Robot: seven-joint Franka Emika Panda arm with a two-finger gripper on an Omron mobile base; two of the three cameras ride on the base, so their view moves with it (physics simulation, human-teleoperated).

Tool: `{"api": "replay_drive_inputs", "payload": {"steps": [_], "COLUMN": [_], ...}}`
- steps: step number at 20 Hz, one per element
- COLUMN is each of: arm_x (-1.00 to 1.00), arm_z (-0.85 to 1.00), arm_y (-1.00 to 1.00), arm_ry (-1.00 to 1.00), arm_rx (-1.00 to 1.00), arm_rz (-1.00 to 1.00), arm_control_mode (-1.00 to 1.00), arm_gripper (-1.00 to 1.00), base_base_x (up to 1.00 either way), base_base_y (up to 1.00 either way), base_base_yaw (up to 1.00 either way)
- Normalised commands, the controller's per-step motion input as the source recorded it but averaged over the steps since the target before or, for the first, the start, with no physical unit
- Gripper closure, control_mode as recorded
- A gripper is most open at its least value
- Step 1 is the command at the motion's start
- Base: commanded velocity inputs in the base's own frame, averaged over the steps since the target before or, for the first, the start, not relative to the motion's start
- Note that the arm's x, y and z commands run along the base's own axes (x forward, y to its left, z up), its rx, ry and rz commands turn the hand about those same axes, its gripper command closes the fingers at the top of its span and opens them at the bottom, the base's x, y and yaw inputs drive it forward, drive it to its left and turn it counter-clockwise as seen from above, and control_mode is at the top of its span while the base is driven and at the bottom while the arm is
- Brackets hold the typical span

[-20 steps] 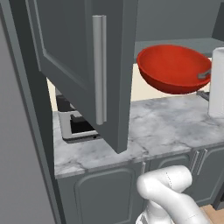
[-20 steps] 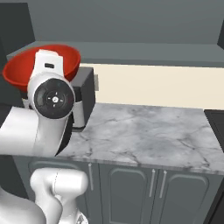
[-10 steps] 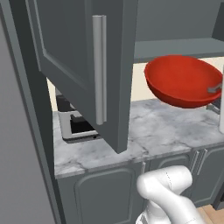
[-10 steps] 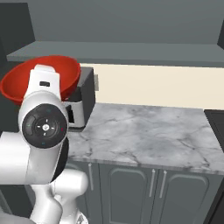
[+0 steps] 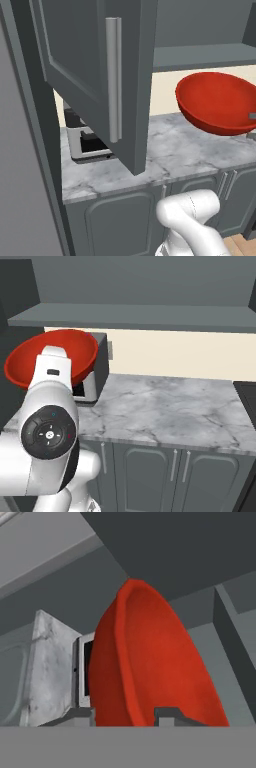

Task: Move the bowls from the cabinet to the plates on the dining table.

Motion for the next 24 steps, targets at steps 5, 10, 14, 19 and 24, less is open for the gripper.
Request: {"api": "replay_drive_inputs", "payload": {"steps": [5, 10, 14, 19, 24], "arm_x": [-0.30, -0.05, -0.01, 0.00, 0.00], "arm_z": [-0.14, -0.04, 0.00, 0.00, 0.00], "arm_y": [-0.06, 0.00, 0.00, 0.00, 0.00], "arm_ry": [0.02, 0.03, 0.00, 0.00, 0.00], "arm_rx": [-0.01, -0.01, 0.00, 0.00, 0.00], "arm_rz": [-0.01, 0.00, 0.00, 0.00, 0.00], "arm_control_mode": [-1.00, -1.00, 1.00, 1.00, 1.00], "arm_gripper": [1.00, 1.00, 1.00, 1.00, 1.00], "base_base_x": [0.00, 0.00, 0.04, -0.02, -0.38], "base_base_y": [0.00, 0.00, 0.04, -0.01, -0.14], "base_base_yaw": [0.00, 0.00, 0.00, 0.01, 0.04]}}
